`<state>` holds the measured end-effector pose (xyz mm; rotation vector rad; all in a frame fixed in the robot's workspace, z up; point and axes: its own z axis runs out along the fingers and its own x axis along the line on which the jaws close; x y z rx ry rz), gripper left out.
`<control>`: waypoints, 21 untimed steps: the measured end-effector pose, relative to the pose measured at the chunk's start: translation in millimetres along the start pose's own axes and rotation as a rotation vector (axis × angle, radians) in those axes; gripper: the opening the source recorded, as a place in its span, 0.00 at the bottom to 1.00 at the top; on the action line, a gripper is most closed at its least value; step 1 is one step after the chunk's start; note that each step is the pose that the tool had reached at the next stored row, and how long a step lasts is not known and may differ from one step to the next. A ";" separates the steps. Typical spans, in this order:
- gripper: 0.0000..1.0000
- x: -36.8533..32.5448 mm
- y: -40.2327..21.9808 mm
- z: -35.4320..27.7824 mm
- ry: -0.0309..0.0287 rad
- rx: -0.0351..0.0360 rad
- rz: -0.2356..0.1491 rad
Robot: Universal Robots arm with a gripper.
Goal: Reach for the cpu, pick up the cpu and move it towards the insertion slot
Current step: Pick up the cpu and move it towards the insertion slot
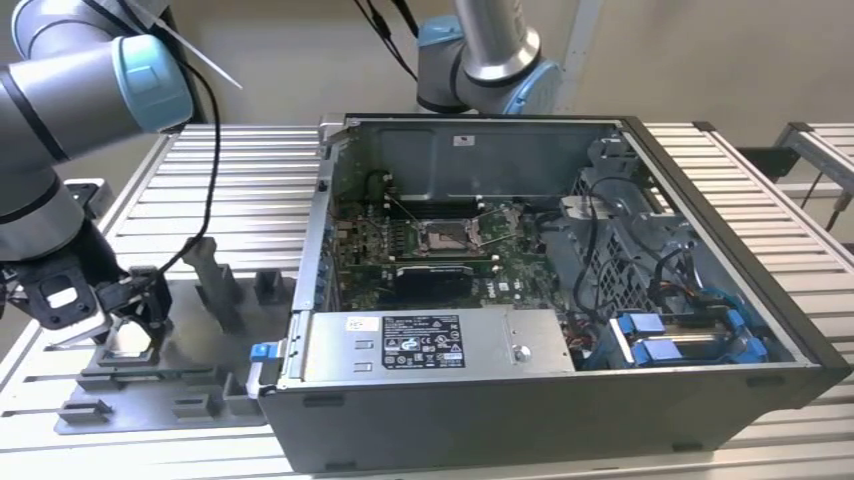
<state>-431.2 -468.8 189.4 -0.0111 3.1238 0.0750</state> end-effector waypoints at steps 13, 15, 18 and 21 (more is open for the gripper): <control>0.00 0.1 -0.2 4.5 0.0001 0.0001 0.000; 0.00 0.0 0.1 0.0 -0.0006 -0.0019 0.000; 0.00 -0.1 0.4 -7.8 -0.0003 -0.0043 0.000; 0.00 -0.3 0.9 -17.9 -0.0001 -0.0044 0.000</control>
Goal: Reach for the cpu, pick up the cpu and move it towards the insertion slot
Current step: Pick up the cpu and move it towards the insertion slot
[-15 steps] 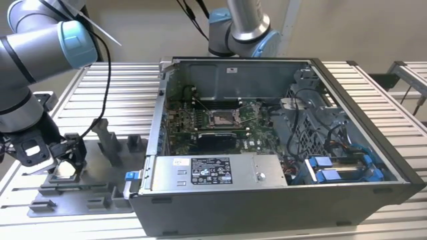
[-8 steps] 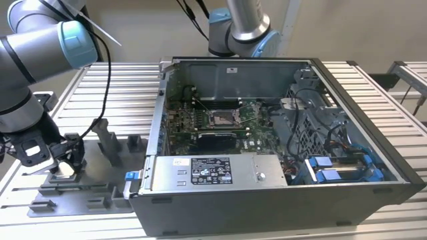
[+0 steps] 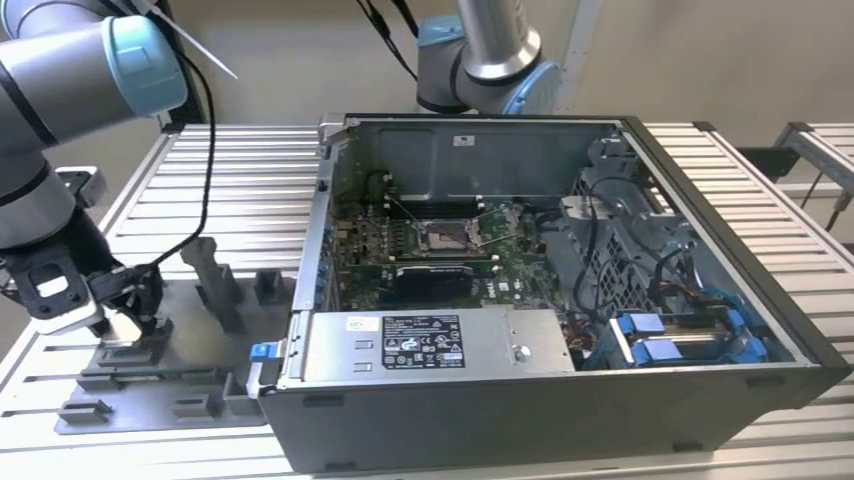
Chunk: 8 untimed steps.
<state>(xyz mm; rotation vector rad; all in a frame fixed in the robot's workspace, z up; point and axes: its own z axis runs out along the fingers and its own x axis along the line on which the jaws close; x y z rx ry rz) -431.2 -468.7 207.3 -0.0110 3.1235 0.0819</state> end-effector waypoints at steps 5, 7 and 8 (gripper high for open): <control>0.00 -0.3 1.2 -22.3 0.0002 0.0001 0.000; 0.00 -0.5 1.6 -31.2 0.0001 0.0000 0.000; 0.00 -0.6 1.9 -36.1 0.0002 0.0001 0.000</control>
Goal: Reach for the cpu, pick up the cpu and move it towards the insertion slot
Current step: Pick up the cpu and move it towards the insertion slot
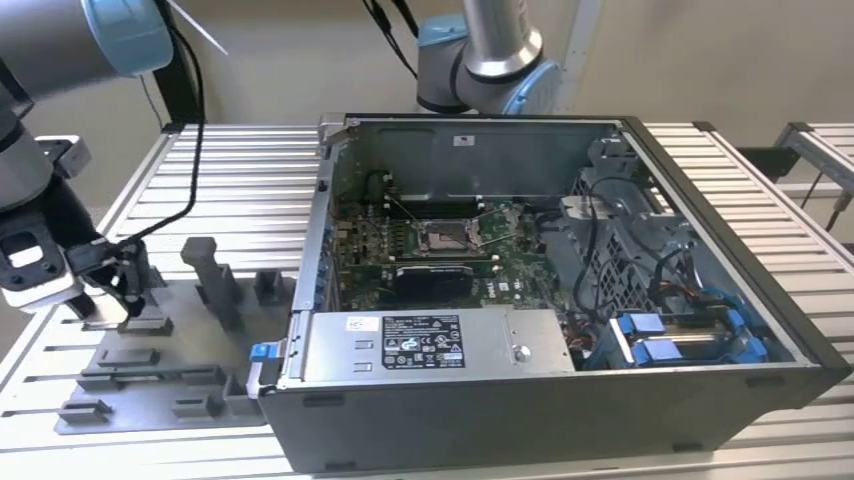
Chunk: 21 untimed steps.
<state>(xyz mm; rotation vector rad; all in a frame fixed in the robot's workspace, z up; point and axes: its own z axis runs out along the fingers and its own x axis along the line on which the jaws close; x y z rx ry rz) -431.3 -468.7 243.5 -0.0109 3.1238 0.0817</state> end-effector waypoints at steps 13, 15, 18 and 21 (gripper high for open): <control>0.00 -1.0 3.1 -59.0 -0.0001 -0.0001 0.000; 0.00 -1.2 3.5 -68.1 -0.0001 -0.0001 0.000; 0.00 -1.4 4.3 -81.7 -0.0001 -0.0001 0.000; 0.00 -1.6 5.0 -95.3 -0.0001 -0.0001 0.000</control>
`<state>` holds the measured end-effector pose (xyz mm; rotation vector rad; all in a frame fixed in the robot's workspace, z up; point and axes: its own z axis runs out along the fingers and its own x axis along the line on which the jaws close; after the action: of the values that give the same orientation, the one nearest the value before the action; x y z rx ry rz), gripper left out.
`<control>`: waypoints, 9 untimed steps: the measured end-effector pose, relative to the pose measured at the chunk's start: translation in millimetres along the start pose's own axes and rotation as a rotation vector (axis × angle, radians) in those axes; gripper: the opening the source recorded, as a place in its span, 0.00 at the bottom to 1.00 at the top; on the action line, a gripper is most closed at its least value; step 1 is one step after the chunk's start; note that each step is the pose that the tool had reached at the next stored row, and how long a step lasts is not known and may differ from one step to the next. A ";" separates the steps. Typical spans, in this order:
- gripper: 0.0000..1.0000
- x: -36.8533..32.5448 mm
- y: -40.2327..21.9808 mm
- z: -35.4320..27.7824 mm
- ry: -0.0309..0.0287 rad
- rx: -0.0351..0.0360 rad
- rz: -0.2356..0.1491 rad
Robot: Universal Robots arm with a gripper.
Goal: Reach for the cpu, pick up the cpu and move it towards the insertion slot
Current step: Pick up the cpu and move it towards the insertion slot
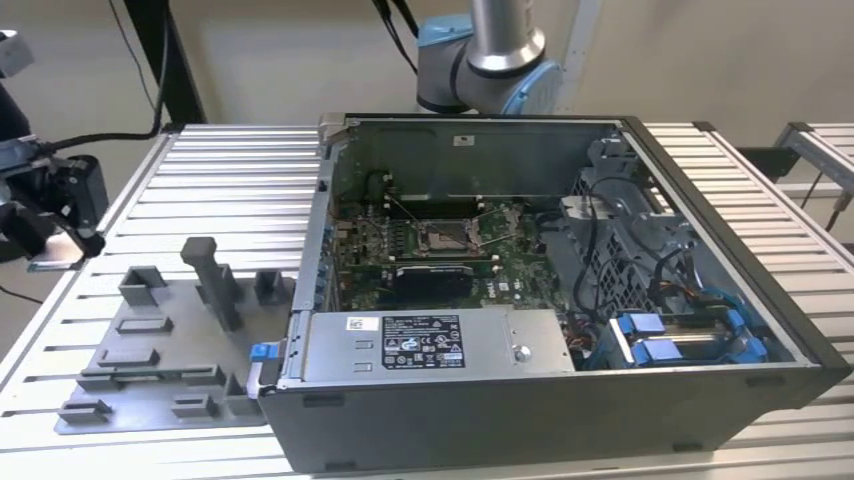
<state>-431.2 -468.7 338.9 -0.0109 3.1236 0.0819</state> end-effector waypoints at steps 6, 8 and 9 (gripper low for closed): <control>0.00 -0.5 1.4 -27.1 0.0000 0.0001 0.000; 0.00 -0.6 1.9 -36.2 0.0001 0.0001 0.000; 0.00 -0.7 2.1 -40.8 0.0000 0.0000 0.000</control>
<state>-431.2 -468.7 379.8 -0.0110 3.1236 0.0819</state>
